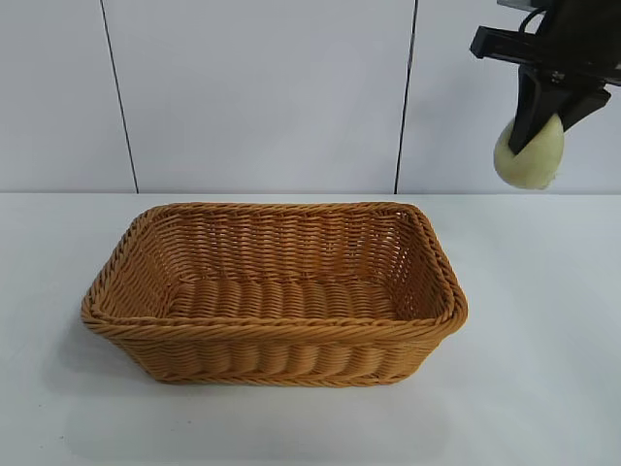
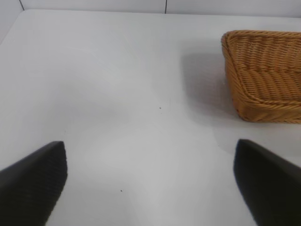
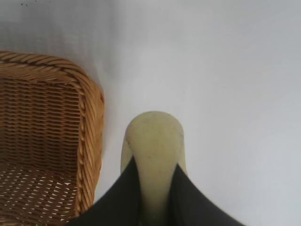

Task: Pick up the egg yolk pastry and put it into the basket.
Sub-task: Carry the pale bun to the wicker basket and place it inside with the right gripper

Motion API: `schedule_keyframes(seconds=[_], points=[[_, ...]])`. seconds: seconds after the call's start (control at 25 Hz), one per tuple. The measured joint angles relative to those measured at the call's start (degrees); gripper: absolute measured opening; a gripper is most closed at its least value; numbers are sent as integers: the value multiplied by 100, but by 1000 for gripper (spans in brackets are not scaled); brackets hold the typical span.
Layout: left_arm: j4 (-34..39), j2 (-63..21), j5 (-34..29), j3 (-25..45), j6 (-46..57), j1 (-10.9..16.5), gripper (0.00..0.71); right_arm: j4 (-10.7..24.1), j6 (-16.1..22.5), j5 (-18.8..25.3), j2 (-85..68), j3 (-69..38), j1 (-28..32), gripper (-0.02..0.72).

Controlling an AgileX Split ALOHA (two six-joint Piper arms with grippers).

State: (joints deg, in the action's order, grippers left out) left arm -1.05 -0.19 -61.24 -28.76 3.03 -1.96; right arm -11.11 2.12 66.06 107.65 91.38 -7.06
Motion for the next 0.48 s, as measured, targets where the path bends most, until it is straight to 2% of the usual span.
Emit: schedule_keyframes(seconds=[0.16, 0.48], points=[[0, 0, 0, 0, 0, 0, 692, -83, 192, -231, 0, 0, -624, 77], [5, 0, 0, 0, 0, 0, 692, -190, 650, -1353, 0, 0, -2111, 77]])
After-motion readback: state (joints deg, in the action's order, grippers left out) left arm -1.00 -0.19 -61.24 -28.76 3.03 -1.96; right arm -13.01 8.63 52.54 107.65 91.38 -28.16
